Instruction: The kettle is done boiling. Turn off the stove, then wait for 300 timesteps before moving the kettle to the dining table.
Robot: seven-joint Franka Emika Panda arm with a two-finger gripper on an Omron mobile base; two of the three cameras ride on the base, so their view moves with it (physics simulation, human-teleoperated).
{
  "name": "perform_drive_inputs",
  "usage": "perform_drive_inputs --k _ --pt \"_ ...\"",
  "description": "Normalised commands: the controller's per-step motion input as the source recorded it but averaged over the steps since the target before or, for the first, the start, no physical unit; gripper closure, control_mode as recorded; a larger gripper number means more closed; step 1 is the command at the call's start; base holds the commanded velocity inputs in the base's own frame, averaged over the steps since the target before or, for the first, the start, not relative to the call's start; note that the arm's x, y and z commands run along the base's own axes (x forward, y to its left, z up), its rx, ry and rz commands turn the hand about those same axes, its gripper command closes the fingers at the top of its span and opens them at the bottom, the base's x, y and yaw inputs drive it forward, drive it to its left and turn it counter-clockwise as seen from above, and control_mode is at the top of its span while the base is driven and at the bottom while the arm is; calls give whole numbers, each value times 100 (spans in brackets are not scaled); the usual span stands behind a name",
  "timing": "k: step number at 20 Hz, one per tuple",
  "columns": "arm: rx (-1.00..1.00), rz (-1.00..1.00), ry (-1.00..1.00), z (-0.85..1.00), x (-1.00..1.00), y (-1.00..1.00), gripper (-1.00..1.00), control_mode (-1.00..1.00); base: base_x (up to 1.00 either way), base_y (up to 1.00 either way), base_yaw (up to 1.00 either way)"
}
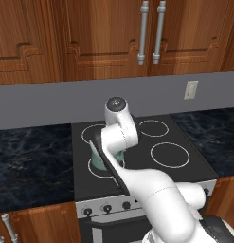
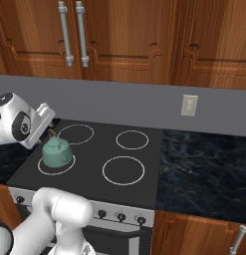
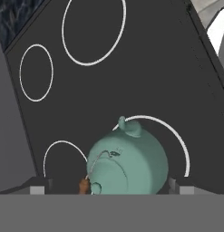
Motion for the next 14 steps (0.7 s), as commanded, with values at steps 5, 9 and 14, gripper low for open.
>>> perform_drive_inputs --k 5,9,14 --pt "5 -10 2 -17 23 22 -100 -100 0 0 0" --pt "4 -10 3 -14 24 23 -100 -100 0 0 0" --pt "3 -11 5 -5 25 23 -100 -100 0 0 0"
